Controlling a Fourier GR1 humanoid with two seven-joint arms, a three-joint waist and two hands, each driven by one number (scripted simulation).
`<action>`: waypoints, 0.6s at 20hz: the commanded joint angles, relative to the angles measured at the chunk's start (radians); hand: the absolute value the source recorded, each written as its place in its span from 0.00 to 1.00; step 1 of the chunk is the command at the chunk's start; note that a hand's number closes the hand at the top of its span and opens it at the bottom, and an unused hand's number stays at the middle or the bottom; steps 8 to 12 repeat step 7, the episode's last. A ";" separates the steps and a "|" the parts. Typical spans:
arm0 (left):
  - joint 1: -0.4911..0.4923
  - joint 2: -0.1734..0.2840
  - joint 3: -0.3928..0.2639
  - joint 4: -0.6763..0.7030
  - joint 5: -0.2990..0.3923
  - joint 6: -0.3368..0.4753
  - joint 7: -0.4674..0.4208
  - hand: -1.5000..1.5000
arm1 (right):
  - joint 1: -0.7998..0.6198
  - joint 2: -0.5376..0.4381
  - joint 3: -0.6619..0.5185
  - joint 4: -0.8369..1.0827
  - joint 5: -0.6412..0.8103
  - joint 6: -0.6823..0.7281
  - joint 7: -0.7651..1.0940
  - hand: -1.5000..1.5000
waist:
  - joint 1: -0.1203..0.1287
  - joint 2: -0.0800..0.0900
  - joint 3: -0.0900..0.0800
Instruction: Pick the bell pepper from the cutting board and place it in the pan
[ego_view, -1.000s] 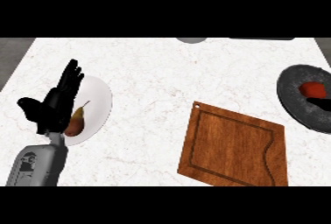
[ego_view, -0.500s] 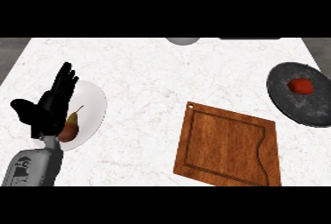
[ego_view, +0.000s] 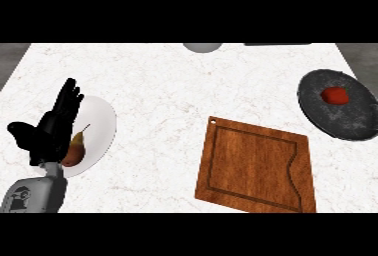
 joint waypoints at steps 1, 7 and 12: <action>-0.030 0.022 0.015 -0.011 0.008 -0.004 0.043 0.50 | 0.120 0.043 0.000 -0.157 -0.057 0.111 0.003 0.00 | -0.010 -0.002 -0.002; -0.037 -0.013 -0.013 -0.001 -0.023 0.023 0.030 0.50 | 0.316 0.176 -0.002 -0.537 -0.144 0.102 0.170 0.00 | 0.008 0.005 0.001; -0.037 -0.013 -0.013 -0.001 -0.023 0.023 0.030 0.50 | 0.316 0.176 -0.002 -0.537 -0.144 0.102 0.170 0.00 | 0.008 0.005 0.001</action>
